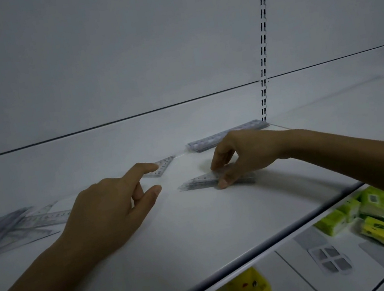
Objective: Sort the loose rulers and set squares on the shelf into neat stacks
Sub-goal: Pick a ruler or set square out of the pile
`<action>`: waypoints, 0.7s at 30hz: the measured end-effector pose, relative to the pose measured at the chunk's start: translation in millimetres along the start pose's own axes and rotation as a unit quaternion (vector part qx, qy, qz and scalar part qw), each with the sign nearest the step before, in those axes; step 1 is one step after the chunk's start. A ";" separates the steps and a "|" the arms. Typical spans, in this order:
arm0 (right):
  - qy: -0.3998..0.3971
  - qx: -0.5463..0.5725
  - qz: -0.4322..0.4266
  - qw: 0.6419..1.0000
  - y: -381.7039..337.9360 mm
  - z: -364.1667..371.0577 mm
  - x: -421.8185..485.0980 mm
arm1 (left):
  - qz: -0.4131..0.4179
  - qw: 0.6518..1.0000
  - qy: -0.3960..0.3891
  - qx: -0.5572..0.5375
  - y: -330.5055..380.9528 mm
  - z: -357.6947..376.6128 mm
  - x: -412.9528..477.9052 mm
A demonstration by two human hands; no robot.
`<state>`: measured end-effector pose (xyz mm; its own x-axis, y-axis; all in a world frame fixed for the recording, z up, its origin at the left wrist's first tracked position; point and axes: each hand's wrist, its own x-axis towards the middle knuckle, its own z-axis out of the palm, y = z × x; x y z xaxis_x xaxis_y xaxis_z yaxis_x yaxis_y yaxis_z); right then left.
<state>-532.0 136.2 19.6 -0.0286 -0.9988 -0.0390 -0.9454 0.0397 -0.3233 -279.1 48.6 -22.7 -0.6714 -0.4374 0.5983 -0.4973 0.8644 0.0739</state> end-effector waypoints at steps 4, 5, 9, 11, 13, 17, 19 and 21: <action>0.013 0.004 0.001 1.000 -1.1 1.1 -0.2 | -0.013 1.000 0.002 -0.005 0.3 -0.4 0.8; 0.022 0.005 -0.001 1.000 -2.8 1.4 -0.4 | -0.012 1.000 0.004 -0.004 0.2 0.0 0.9; 0.065 0.008 -0.041 0.997 -24.8 3.2 8.3 | -0.018 1.000 0.011 0.008 5.7 -2.3 2.3; 0.071 -0.007 -0.066 0.995 -45.2 5.8 20.3 | -0.023 0.998 -0.016 0.049 5.5 -4.2 2.7; 0.062 -0.035 -0.088 0.994 -69.9 11.0 34.6 | 0.015 0.989 -0.023 0.142 -3.2 -8.9 2.6; 0.025 -0.097 -0.136 0.986 -122.9 27.0 58.9 | -0.010 0.973 -0.079 0.217 -35.4 -43.1 -4.0; 0.002 -0.103 -0.165 0.981 -148.7 37.8 68.3 | -0.007 0.965 -0.111 0.239 -56.1 -65.5 -17.9; -0.009 -0.090 -0.193 0.977 -174.1 53.0 78.4 | -0.014 0.957 -0.146 0.251 -80.3 -89.4 -40.6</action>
<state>-352.5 52.5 22.8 0.3465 -0.9374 0.0359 -0.9260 -0.3479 -0.1466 -162.8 19.1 18.4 -0.7422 -0.5734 0.3470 -0.6697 0.6548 -0.3504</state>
